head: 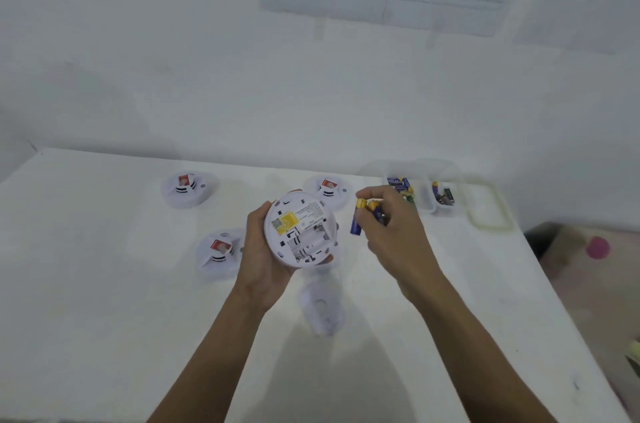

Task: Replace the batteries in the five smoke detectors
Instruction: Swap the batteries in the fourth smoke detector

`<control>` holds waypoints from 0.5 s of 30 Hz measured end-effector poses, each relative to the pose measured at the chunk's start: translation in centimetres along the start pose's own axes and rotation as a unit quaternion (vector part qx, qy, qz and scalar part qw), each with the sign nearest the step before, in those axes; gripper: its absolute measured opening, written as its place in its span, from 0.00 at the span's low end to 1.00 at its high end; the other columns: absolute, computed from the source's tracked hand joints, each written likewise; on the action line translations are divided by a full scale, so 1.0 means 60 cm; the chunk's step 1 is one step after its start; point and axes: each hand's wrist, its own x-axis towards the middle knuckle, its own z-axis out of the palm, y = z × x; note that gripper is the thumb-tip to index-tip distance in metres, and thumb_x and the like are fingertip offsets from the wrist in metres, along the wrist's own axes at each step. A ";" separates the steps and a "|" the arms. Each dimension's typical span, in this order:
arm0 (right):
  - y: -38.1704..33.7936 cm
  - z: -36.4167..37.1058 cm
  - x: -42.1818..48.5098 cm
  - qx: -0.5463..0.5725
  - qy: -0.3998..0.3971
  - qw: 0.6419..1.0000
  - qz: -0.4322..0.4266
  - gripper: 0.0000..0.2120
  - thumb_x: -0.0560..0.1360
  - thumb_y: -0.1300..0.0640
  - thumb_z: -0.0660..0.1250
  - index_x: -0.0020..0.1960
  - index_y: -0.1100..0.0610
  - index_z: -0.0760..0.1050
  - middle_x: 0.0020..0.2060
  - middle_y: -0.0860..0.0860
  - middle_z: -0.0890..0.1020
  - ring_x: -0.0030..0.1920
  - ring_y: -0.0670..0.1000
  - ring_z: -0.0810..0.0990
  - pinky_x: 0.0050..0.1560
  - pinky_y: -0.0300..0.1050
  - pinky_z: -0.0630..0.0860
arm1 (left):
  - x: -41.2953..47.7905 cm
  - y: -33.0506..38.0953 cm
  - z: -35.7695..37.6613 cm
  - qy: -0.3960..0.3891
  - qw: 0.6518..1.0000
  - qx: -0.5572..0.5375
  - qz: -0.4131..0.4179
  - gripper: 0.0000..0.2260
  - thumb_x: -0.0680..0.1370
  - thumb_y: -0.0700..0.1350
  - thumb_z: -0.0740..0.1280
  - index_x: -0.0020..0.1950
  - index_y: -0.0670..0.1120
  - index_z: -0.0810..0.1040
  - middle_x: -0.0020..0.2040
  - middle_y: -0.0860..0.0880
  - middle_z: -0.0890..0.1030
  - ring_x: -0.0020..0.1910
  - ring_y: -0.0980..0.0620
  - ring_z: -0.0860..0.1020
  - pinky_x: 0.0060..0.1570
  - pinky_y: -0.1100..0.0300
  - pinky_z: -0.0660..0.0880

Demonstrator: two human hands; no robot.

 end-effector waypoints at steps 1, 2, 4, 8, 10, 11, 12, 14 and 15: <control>0.007 -0.019 0.014 -0.004 0.003 1.000 0.002 0.08 0.77 0.62 0.63 0.51 0.50 0.75 0.32 0.41 0.76 0.30 0.42 0.71 0.32 0.36 0.69 | 0.007 -0.007 0.007 -0.003 1.000 -0.007 -0.009 0.23 0.80 0.58 0.51 0.62 0.48 0.78 0.63 0.39 0.78 0.62 0.33 0.75 0.57 0.36 0.72; 0.014 -0.039 0.029 -0.010 0.009 1.000 0.005 0.08 0.77 0.62 0.62 0.51 0.51 0.75 0.35 0.44 0.77 0.32 0.44 0.72 0.33 0.39 0.70 | 0.015 -0.013 0.015 -0.005 1.000 -0.015 -0.019 0.23 0.80 0.58 0.51 0.62 0.48 0.79 0.63 0.39 0.78 0.63 0.33 0.74 0.55 0.37 0.73; 0.032 -0.079 0.062 -0.031 0.021 0.999 0.020 0.08 0.77 0.62 0.62 0.53 0.52 0.75 0.39 0.50 0.79 0.33 0.44 0.75 0.32 0.41 0.74 | 0.032 -0.026 0.031 -0.011 0.999 -0.020 -0.033 0.24 0.79 0.58 0.51 0.59 0.48 0.81 0.63 0.38 0.78 0.64 0.33 0.73 0.53 0.39 0.75; 0.084 -0.159 0.143 -0.070 0.030 0.995 0.059 0.08 0.77 0.62 0.62 0.55 0.56 0.75 0.45 0.53 0.78 0.35 0.44 0.77 0.30 0.36 0.76 | 0.066 -0.055 0.061 -0.021 0.999 -0.009 -0.047 0.25 0.78 0.59 0.52 0.62 0.46 0.79 0.64 0.38 0.77 0.62 0.35 0.75 0.49 0.42 0.77; 0.119 -0.195 0.191 -0.091 0.027 0.992 0.082 0.08 0.77 0.62 0.63 0.54 0.56 0.75 0.49 0.55 0.77 0.39 0.48 0.78 0.30 0.37 0.76 | 0.085 -0.070 0.077 -0.020 0.998 -0.006 -0.055 0.26 0.77 0.59 0.53 0.66 0.45 0.75 0.65 0.38 0.76 0.62 0.35 0.76 0.48 0.43 0.77; 0.137 -0.211 0.214 -0.100 0.026 0.990 0.095 0.08 0.76 0.62 0.63 0.54 0.57 0.75 0.49 0.56 0.77 0.39 0.49 0.78 0.30 0.38 0.76 | 0.094 -0.077 0.085 -0.017 0.998 -0.004 -0.058 0.27 0.76 0.59 0.54 0.67 0.45 0.75 0.65 0.38 0.76 0.62 0.35 0.76 0.48 0.43 0.77; 0.154 -0.226 0.237 -0.107 0.027 0.988 0.107 0.08 0.76 0.63 0.63 0.54 0.57 0.75 0.48 0.57 0.78 0.39 0.49 0.79 0.31 0.39 0.77 | 0.103 -0.085 0.093 -0.015 0.998 0.001 -0.058 0.27 0.75 0.59 0.55 0.67 0.46 0.75 0.66 0.39 0.76 0.62 0.34 0.75 0.48 0.43 0.77; 0.183 -0.249 0.277 -0.119 0.035 0.984 0.129 0.08 0.76 0.64 0.63 0.54 0.59 0.75 0.49 0.59 0.78 0.39 0.52 0.79 0.31 0.41 0.78 | 0.119 -0.100 0.103 -0.012 0.998 0.012 -0.054 0.25 0.75 0.59 0.55 0.65 0.47 0.77 0.65 0.40 0.77 0.63 0.34 0.75 0.48 0.43 0.78; 0.197 -0.258 0.296 -0.132 0.041 0.981 0.135 0.09 0.75 0.64 0.63 0.54 0.59 0.75 0.51 0.59 0.78 0.40 0.54 0.79 0.32 0.42 0.78 | 0.127 -0.108 0.107 -0.010 0.998 0.013 -0.056 0.25 0.76 0.59 0.54 0.65 0.47 0.76 0.65 0.40 0.77 0.63 0.34 0.75 0.48 0.43 0.78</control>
